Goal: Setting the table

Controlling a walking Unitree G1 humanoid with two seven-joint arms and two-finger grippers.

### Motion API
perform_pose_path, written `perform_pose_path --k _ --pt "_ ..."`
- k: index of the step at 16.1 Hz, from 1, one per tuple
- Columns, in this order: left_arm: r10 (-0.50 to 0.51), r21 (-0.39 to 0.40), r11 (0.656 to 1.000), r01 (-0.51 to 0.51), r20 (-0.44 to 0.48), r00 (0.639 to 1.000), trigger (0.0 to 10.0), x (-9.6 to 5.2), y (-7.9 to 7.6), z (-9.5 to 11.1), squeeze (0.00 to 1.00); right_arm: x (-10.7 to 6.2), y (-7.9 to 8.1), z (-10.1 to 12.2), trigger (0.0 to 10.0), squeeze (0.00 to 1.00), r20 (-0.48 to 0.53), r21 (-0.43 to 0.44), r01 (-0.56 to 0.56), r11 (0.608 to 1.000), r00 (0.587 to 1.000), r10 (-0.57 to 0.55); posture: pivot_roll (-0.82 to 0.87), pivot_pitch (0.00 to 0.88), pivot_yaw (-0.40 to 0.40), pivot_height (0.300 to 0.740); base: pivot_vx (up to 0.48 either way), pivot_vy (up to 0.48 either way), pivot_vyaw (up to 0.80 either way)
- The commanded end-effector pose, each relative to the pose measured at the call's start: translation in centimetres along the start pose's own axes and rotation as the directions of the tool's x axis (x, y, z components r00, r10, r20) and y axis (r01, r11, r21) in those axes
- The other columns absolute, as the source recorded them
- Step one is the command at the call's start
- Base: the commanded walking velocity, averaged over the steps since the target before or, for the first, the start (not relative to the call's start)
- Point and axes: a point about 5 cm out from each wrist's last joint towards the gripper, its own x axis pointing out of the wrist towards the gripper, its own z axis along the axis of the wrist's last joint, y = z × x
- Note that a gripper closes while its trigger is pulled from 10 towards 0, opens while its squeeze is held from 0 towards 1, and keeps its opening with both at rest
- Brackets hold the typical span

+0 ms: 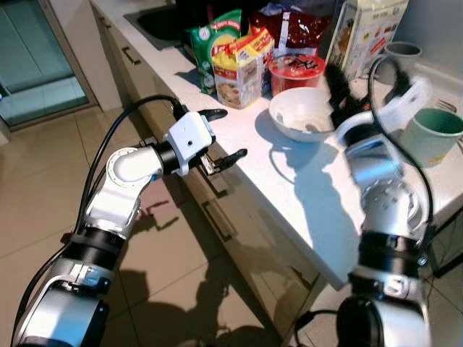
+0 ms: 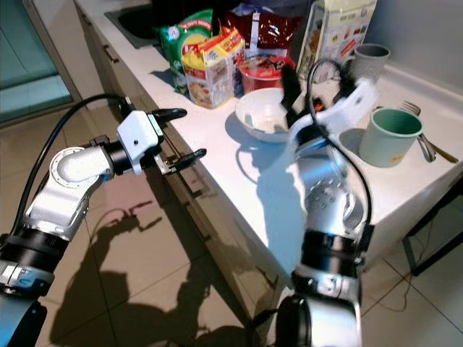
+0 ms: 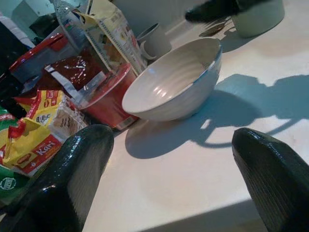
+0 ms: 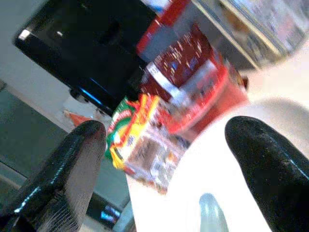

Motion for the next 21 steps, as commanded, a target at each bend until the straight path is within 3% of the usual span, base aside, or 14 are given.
perform_pose_path --k 1,3,4,5,7,8,9,10,12,13,15,17,20,21 --pt "-0.002 0.021 1.0 0.002 -0.009 1.0 10.0 -0.5 0.3 0.1 0.0 -0.2 1.4 0.0 10.0 0.0 -0.005 -0.039 -0.043 0.998 0.999 0.043 0.02 0.0 0.071 0.74 0.0 0.0 0.0" --pt "-0.004 0.022 1.0 0.004 -0.011 1.0 10.0 -0.4 0.2 0.1 0.0 -0.3 2.8 2.0 10.0 0.0 0.062 -0.294 -0.133 0.946 0.985 0.158 0.02 0.0 0.07 0.74 0.0 0.0 0.0" --pt "-0.005 0.022 1.0 0.005 -0.011 1.0 10.0 -0.4 0.2 0.1 0.0 -0.4 3.2 2.4 10.0 0.0 0.07 -0.357 -0.154 0.921 0.979 0.19 0.02 0.0 0.067 0.74 0.0 0.0 0.0" --pt "-0.005 0.023 1.0 0.005 -0.012 1.0 10.0 -0.4 0.1 0.0 0.0 -0.6 3.6 2.9 10.0 0.0 0.073 -0.467 -0.173 0.867 0.97 0.233 0.02 0.0 0.065 0.74 0.0 0.0 0.0" --pt "0.002 0.021 1.0 -0.002 -0.009 1.0 10.0 -0.4 0.1 0.0 0.0 -0.8 3.2 2.7 10.0 0.0 0.062 -0.5 -0.17 0.849 0.971 0.231 0.02 0.0 0.061 0.74 0.0 0.0 0.0" --pt "0.001 0.019 1.0 -0.001 -0.009 1.0 10.0 -0.4 0.0 0.0 0.0 -0.9 2.3 2.3 10.0 0.0 0.061 -0.434 -0.132 0.891 0.983 0.175 0.02 0.0 0.063 0.74 0.0 0.0 0.0" --pt "-0.003 0.02 1.0 0.003 -0.011 1.0 10.0 -0.4 0.0 0.0 0.0 -0.8 0.9 1.7 10.0 0.0 0.071 -0.237 -0.043 0.971 0.996 0.062 0.02 0.0 0.067 0.74 0.0 0.0 0.0" --pt "-0.005 0.021 1.0 0.006 -0.013 1.0 10.0 -0.5 0.0 0.0 0.0 -0.9 0.9 1.2 10.0 0.0 0.08 -0.167 -0.011 0.986 0.997 0.024 0.02 0.0 0.068 0.74 0.0 0.0 0.0" --pt "-0.006 0.021 1.0 0.007 -0.018 1.0 10.0 -0.7 0.1 -0.1 0.0 -1.0 3.1 1.3 10.0 0.0 0.108 -0.097 -0.062 0.993 0.992 0.072 0.02 0.0 0.076 0.74 0.0 0.0 0.0" --pt "-0.008 0.022 1.0 0.009 -0.021 1.0 10.0 -0.7 0.1 -0.1 0.0 -1.2 5.0 1.7 10.0 0.0 0.122 -0.046 -0.108 0.993 0.986 0.113 0.02 0.0 0.076 0.74 0.0 0.0 0.0" --pt "-0.008 0.022 1.0 0.008 -0.024 1.0 10.0 -0.8 0.1 -0.2 0.0 -1.5 6.6 2.1 10.0 0.0 0.116 0.024 -0.143 0.989 0.983 0.139 0.02 0.0 0.071 0.74 0.0 0.0 0.0" --pt "-0.005 0.022 1.0 0.006 -0.029 1.0 10.0 -0.9 0.2 -0.2 0.0 -1.6 7.2 2.2 10.0 0.0 0.099 0.088 -0.12 0.989 0.989 0.112 0.02 0.0 0.068 0.74 0.0 0.0 0.0" --pt "-0.003 0.025 1.0 0.004 -0.032 0.999 10.0 -1.0 0.3 -0.2 0.0 -1.6 8.0 3.0 10.0 0.0 0.115 0.041 -0.149 0.988 0.983 0.144 0.02 0.0 0.073 0.74 0.0 0.0 0.0" --pt "0.0 0.027 1.0 0.001 -0.031 1.0 10.0 -0.9 0.4 -0.2 0.0 -1.2 7.5 3.1 10.0 0.0 0.109 0.01 -0.134 0.991 0.985 0.132 0.02 0.0 0.073 0.74 0.0 0.0 0.0"
